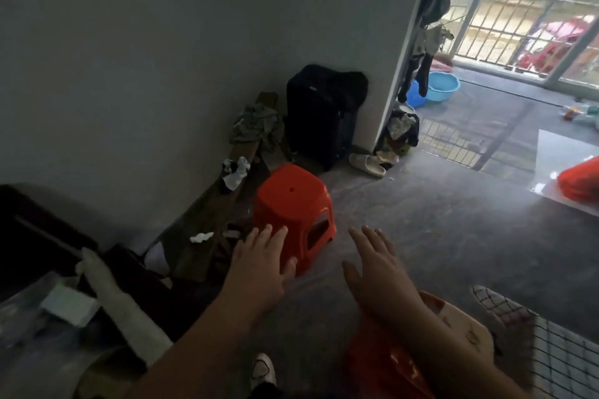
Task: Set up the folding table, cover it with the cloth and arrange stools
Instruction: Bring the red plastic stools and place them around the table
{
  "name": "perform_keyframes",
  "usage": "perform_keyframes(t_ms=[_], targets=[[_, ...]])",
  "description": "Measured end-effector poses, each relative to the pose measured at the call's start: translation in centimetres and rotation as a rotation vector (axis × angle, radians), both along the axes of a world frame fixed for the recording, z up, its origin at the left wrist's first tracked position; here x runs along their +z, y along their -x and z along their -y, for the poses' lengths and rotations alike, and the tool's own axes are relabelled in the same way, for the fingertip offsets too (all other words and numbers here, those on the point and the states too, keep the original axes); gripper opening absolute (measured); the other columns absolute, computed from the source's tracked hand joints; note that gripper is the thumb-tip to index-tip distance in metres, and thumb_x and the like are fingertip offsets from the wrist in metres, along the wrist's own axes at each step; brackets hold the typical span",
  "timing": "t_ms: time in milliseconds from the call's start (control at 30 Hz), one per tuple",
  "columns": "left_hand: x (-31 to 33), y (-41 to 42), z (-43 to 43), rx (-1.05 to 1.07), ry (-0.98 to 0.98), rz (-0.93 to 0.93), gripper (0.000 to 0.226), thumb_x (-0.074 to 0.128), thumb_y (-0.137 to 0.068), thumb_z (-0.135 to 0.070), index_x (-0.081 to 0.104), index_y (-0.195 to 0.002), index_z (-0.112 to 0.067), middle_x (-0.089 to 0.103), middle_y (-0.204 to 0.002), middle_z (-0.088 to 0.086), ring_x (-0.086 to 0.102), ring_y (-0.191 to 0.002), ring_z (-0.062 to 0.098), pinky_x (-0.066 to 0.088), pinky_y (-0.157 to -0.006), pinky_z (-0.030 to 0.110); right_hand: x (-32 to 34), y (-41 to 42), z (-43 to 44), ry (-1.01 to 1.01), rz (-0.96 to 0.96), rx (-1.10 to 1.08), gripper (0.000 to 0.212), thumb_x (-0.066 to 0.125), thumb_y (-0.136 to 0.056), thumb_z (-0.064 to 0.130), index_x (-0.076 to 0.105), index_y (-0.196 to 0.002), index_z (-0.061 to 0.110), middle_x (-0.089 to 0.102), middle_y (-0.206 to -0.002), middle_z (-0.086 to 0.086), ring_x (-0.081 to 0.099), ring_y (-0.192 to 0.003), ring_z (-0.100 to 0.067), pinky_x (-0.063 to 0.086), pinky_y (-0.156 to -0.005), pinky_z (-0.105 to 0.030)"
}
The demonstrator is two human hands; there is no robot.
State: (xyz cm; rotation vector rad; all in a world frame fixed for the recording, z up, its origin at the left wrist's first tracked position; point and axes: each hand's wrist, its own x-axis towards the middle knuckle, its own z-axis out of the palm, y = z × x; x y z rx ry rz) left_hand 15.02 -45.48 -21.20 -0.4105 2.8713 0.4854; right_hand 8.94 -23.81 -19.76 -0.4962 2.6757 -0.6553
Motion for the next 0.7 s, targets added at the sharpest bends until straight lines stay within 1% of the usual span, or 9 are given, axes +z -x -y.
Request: perform_keyframes(t_ms=[133, 233, 300, 400, 500, 600, 700], targets=[[-0.1, 0.3, 7.8, -0.005, 0.006, 0.012, 0.066, 0.035, -0.099, -0.054, 0.013, -0.157, -0.031, 0.015, -0.165, 0.003, 0.008, -0.152, 0.024, 0.011, -0.122, 0.046, 0.3, 0.6, 8.0, 0.002, 0.003, -0.010, 0.066, 0.043, -0.100, 0.044, 0.014, -0.158, 0.030, 0.009, -0.167, 0.001, -0.001, -0.153, -0.019, 0.012, -0.123, -0.041], [0.6, 1.6, 12.1, -0.023, 0.015, -0.004, 0.066, 0.035, -0.100, -0.054, 0.013, -0.157, -0.029, 0.014, -0.165, 0.003, 0.008, -0.152, 0.024, 0.010, -0.123, 0.045, 0.8, 1.4, 12.8, -0.044, -0.032, 0.070, 0.061, 0.042, -0.102, 0.038, 0.021, -0.157, 0.023, 0.009, -0.166, 0.000, 0.001, -0.153, -0.023, 0.009, -0.123, -0.041], [0.9, 2.6, 13.9, -0.040, -0.010, -0.022, 0.065, 0.034, -0.100, -0.054, 0.013, -0.157, -0.030, 0.014, -0.165, 0.002, 0.007, -0.152, 0.024, 0.009, -0.123, 0.046, 0.9, 2.1, 14.8, -0.008, -0.027, 0.013, 0.064, 0.043, -0.101, 0.042, 0.017, -0.157, 0.028, 0.011, -0.166, 0.002, 0.001, -0.153, -0.020, 0.013, -0.124, -0.042], [0.8, 4.3, 15.9, -0.035, -0.069, -0.030, 0.064, 0.034, -0.100, -0.053, 0.014, -0.157, -0.030, 0.015, -0.165, 0.001, 0.007, -0.152, 0.023, 0.011, -0.123, 0.048, 0.3, 3.5, 16.4, -0.004, -0.004, -0.025, 0.066, 0.043, -0.100, 0.045, 0.014, -0.158, 0.032, 0.011, -0.166, 0.004, 0.001, -0.153, -0.017, 0.017, -0.123, -0.044], [-0.1, 6.7, 16.8, -0.037, -0.083, -0.011, 0.065, 0.036, -0.099, -0.052, 0.014, -0.157, -0.030, 0.016, -0.165, 0.002, 0.009, -0.152, 0.023, 0.013, -0.122, 0.049, -0.1, 5.6, 16.9, -0.027, 0.003, -0.044, 0.067, 0.045, -0.099, 0.044, 0.015, -0.158, 0.031, 0.010, -0.166, 0.004, 0.000, -0.153, -0.017, 0.016, -0.123, -0.043], [-1.1, 9.6, 17.1, -0.043, -0.089, 0.021, 0.066, 0.035, -0.099, -0.052, 0.012, -0.157, -0.030, 0.016, -0.165, 0.002, 0.008, -0.152, 0.023, 0.012, -0.122, 0.049, -0.9, 8.1, 17.0, -0.018, 0.011, -0.060, 0.067, 0.047, -0.099, 0.043, 0.017, -0.157, 0.030, 0.012, -0.166, 0.004, 0.001, -0.153, -0.018, 0.013, -0.122, -0.040], [-1.7, 13.5, 17.4, -0.054, -0.092, 0.053, 0.066, 0.035, -0.100, -0.052, 0.012, -0.157, -0.029, 0.016, -0.165, 0.002, 0.008, -0.152, 0.023, 0.012, -0.123, 0.048, -2.1, 11.5, 17.1, -0.002, 0.035, -0.087, 0.067, 0.047, -0.099, 0.044, 0.018, -0.157, 0.029, 0.013, -0.166, 0.003, 0.002, -0.153, -0.018, 0.014, -0.123, -0.040]])
